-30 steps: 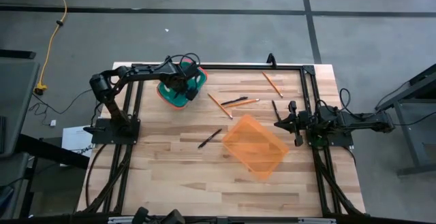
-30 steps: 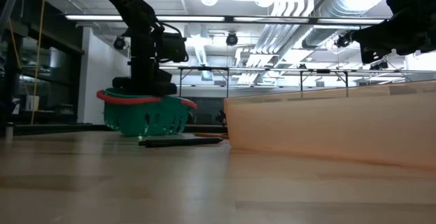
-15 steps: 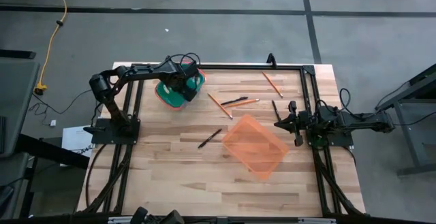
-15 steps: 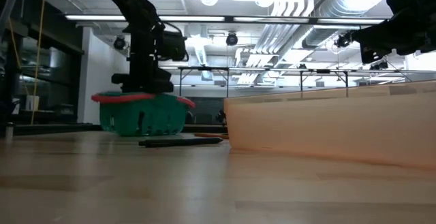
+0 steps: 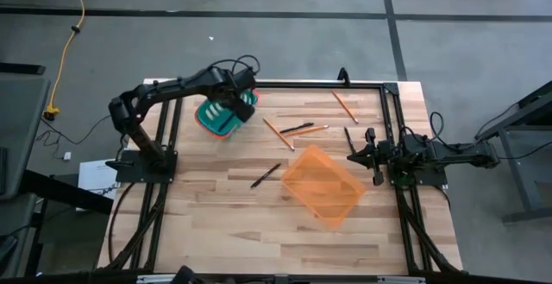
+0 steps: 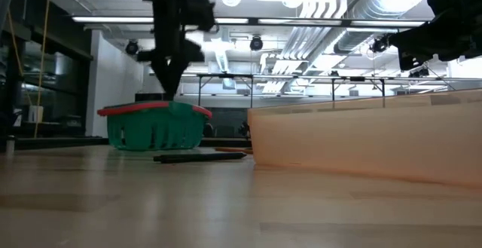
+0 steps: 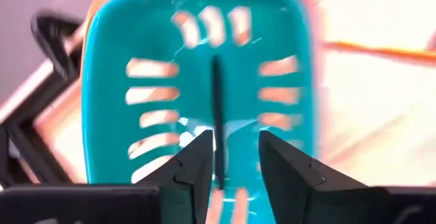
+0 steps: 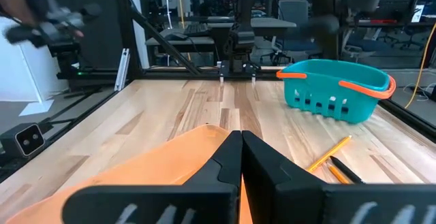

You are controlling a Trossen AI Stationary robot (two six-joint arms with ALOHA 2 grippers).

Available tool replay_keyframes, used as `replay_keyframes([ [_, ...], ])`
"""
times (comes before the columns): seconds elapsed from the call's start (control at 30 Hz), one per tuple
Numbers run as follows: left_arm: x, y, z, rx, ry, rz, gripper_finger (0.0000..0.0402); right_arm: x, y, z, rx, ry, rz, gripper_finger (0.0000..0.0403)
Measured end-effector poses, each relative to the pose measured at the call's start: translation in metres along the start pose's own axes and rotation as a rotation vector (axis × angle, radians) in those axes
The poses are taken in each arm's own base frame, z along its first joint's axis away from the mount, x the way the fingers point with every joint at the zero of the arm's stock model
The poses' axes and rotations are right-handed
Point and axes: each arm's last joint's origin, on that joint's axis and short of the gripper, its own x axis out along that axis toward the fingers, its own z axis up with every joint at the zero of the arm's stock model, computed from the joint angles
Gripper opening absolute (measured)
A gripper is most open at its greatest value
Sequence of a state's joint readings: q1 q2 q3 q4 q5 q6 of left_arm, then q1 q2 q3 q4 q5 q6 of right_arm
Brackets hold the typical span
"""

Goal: Sort pens & pencils
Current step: Put the black pen into the blue bin

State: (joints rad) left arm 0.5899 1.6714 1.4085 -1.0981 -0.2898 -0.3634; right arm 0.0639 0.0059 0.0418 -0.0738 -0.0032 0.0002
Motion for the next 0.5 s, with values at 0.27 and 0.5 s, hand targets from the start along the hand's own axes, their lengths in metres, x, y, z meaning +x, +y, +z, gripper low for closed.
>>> replay_keyframes([
  [0.27,-0.045,-0.049,-0.004,0.044,-0.116,-0.121,0.0108,0.0,0.0,0.0,0.0,0.0,0.0,0.0],
  [0.5,-0.034,-0.112,-0.038,0.146,-0.059,-0.129,0.0108,0.0,0.0,0.0,0.0,0.001,0.0,0.0],
])
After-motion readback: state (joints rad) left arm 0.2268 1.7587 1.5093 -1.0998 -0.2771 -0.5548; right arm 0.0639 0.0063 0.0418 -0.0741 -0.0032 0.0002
